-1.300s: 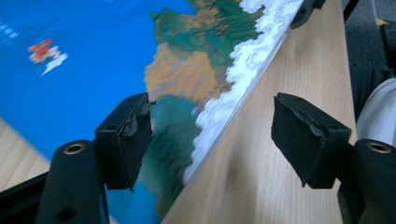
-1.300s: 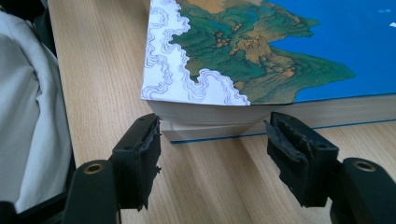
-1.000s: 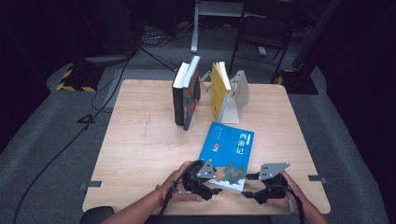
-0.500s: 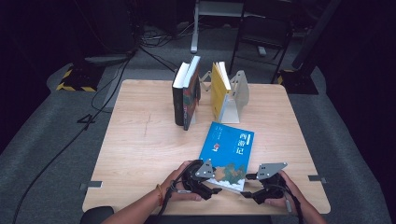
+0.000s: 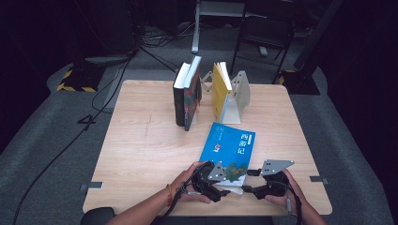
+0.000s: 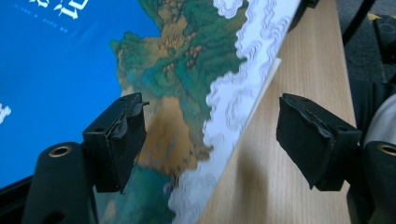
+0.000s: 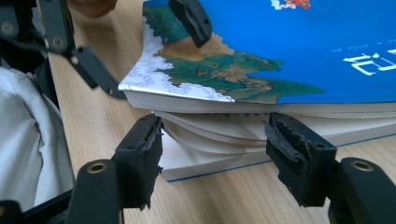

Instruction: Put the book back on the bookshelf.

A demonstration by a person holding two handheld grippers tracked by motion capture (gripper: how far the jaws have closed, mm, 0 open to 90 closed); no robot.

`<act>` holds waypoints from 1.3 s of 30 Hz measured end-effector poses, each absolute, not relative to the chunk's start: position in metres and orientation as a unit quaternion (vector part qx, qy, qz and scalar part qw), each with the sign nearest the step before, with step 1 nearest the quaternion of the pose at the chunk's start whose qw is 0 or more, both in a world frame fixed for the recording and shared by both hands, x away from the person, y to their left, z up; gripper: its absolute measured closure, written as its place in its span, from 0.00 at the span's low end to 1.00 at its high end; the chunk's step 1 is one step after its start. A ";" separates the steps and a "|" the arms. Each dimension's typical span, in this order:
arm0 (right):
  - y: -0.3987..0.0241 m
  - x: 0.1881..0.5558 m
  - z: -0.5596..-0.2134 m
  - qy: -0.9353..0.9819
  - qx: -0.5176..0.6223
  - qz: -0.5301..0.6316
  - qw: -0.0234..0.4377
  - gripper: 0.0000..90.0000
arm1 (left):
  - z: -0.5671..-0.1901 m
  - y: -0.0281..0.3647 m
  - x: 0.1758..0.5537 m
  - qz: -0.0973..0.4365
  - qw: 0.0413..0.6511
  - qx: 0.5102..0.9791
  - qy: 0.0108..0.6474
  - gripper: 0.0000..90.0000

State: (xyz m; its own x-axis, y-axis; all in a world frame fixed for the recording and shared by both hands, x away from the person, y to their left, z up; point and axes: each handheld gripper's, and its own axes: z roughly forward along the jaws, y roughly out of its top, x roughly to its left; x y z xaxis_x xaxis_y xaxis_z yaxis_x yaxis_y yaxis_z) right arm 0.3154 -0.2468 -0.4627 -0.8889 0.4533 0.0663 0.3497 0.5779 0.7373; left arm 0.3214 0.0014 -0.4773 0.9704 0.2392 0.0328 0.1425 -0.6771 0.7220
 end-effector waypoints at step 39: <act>-0.252 0.334 -0.469 0.875 0.258 0.386 0.140 0.41 | -0.458 0.013 0.328 0.074 0.440 0.889 0.101 0.81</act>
State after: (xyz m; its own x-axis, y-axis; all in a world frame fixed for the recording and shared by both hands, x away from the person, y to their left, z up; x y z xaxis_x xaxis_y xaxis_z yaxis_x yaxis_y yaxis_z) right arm 0.3339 -0.2518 -0.4691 -0.8277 0.5592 -0.0464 0.3430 0.5697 0.7469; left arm 0.3279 0.0129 -0.4576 0.9684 0.2457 0.0429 0.1149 -0.5922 0.7976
